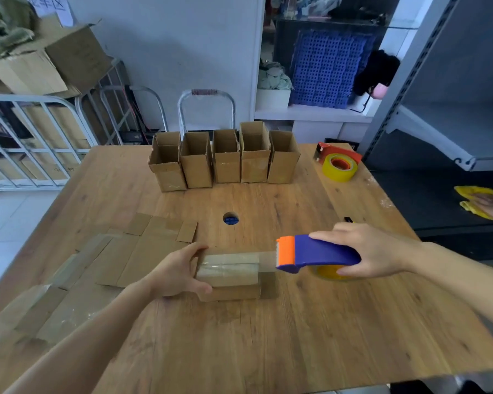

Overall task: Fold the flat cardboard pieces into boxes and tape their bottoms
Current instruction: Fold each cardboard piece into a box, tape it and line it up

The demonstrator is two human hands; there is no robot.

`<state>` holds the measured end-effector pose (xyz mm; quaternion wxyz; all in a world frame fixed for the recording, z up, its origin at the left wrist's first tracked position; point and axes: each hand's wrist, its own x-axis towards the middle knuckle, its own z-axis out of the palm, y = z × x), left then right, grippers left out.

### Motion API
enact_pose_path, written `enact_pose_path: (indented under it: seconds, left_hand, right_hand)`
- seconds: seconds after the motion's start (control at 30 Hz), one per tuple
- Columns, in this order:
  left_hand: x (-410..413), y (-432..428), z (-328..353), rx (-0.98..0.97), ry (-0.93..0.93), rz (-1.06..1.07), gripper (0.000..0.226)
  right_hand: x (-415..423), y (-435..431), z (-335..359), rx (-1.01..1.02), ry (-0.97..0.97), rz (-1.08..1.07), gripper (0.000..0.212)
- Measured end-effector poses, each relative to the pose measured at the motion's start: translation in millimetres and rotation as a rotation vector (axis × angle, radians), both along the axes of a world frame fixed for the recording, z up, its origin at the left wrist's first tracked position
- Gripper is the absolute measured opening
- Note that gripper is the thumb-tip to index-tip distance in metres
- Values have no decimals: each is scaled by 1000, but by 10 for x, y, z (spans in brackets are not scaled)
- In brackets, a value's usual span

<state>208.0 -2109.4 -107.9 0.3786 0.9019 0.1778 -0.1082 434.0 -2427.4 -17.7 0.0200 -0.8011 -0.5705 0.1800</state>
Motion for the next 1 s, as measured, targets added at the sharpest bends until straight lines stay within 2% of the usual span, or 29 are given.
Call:
enact_pose_path:
  seconds: [0.37,0.47,0.53,0.57,0.63,0.77,0.87,1.0]
  left_hand:
    - [103,-38,85,149,102,-153,103]
    - [121,-140,121,430,90,-255,97]
    - [120,-282,141,662,3,-342,85]
    - [113,-386,146,714,-57,-365,83]
    - [108,-666,146,723,-110,-397,85]
    - [216,-1156,9,677,-78,-463,85]
    - [294,-1149,-121,692,-18,-414,100]
    - [299,-1021,-173,695,18,-443,102]
  right_hand:
    - [-44,-179,-482,-48,-43,-6,78]
    - [-83,-141,-571,-35,-26,9,76]
    - [-112,-113,-618,-37,-33,27,75]
    - [-118,-110,-642,-38,-39,32,75]
    - [-115,-129,-669,-32,-48,31,75]
    - [-122,-184,-701,-28,-48,4,75]
    - [-159,-190,-747,-27,-1,-53,77]
    - [-182,-269,-740,20,77,-119,76]
